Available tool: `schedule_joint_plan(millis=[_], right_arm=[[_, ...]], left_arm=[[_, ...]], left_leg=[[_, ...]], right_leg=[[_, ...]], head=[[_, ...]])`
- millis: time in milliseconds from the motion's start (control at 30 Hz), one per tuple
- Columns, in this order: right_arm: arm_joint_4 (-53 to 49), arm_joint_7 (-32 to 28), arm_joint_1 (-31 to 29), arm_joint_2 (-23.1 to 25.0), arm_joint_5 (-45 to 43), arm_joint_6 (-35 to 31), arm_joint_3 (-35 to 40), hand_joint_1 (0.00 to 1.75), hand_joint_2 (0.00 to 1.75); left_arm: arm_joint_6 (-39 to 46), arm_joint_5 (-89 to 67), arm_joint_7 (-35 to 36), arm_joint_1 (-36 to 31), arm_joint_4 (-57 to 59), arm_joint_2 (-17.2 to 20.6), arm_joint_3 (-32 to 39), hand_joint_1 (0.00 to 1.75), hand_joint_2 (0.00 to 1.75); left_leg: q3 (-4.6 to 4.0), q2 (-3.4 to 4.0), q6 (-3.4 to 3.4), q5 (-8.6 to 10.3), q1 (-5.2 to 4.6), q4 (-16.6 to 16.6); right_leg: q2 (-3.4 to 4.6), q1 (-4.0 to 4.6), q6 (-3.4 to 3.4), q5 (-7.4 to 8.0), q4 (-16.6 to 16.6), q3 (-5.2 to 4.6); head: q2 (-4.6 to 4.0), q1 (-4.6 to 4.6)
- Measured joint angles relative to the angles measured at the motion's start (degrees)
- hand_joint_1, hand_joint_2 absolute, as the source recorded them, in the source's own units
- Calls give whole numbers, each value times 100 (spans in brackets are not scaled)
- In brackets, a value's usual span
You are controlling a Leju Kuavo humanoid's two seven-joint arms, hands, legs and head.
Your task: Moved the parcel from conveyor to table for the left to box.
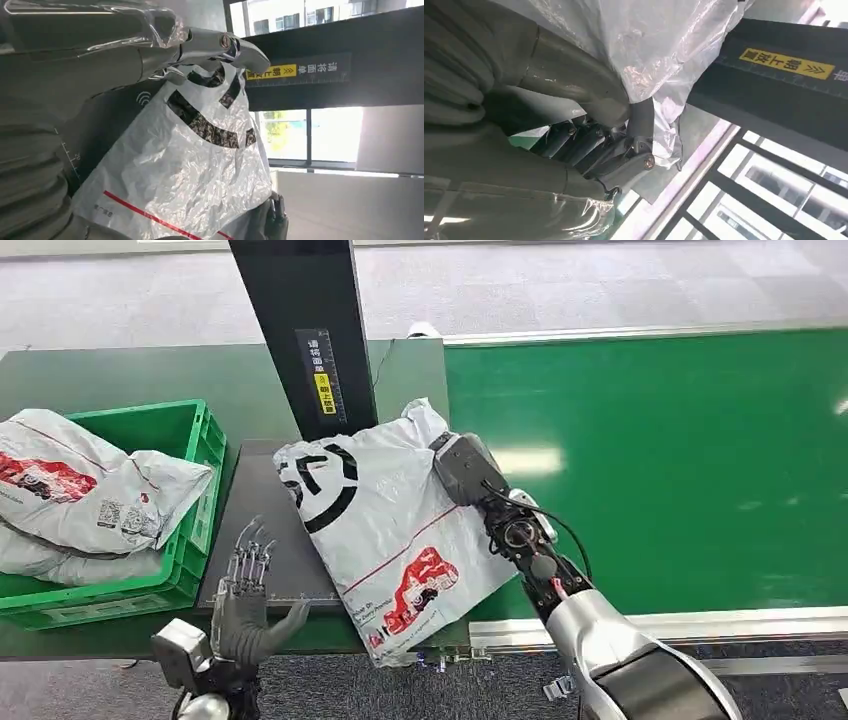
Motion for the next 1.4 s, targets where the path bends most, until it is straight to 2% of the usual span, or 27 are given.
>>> schedule_joint_plan(millis=[200,400,633,667,700,733,933,1067,1233,1400], right_arm=[[134,206,-93,48,142,-103,11,175,175],[311,411,-255,162,387,206,144,175,175],[450,483,-332,326,830,1265,638,175,175],[461,468,-333,337,846,1283,684,99,175],[476,453,-336,343,850,1290,743,7,175],[485,448,-340,343,852,1290,772,0,175],[505,374,-344,339,819,1117,855,0,175],[505,210,-348,310,688,673,841,0,175],[496,-76,-379,269,357,153,645,0,175],[431,-350,-380,221,78,-42,391,0,175]], left_arm=[[-59,0,0,-138,103,2,-118,0,175],[-61,52,0,-281,273,26,-249,0,175],[-59,120,-13,-399,428,74,-409,0,175],[-55,129,-15,-404,446,81,-411,0,175],[-52,142,-15,-410,476,92,-411,0,175],[-46,144,-15,-411,494,103,-411,0,175],[-35,144,-15,-436,529,111,-420,0,175],[57,-11,-9,-472,570,114,-465,0,175],[531,-1194,682,-576,700,210,-741,0,175],[501,-1783,1006,-737,998,306,-1090,0,175]], left_leg=[[0,0,0,0,0,0],[1,1,0,0,0,0],[-1,-1,0,0,0,0],[-1,-1,0,0,0,0],[-1,-1,0,0,0,0],[0,0,0,0,0,0],[1,0,0,1,0,0],[1,0,0,1,0,0],[1,0,0,1,0,1],[2,1,0,1,0,1]], right_leg=[[0,0,0,0,0,1],[0,0,0,0,0,0],[0,0,0,0,0,0],[-1,0,0,0,0,0],[-1,0,0,0,0,0],[0,0,0,0,0,0],[0,0,0,0,0,0],[0,0,0,0,0,-1],[0,0,0,0,0,0],[0,0,0,1,0,0]], head=[[0,0],[0,0],[0,0],[0,2],[0,0],[0,2],[0,0],[0,2],[0,2],[0,0]])
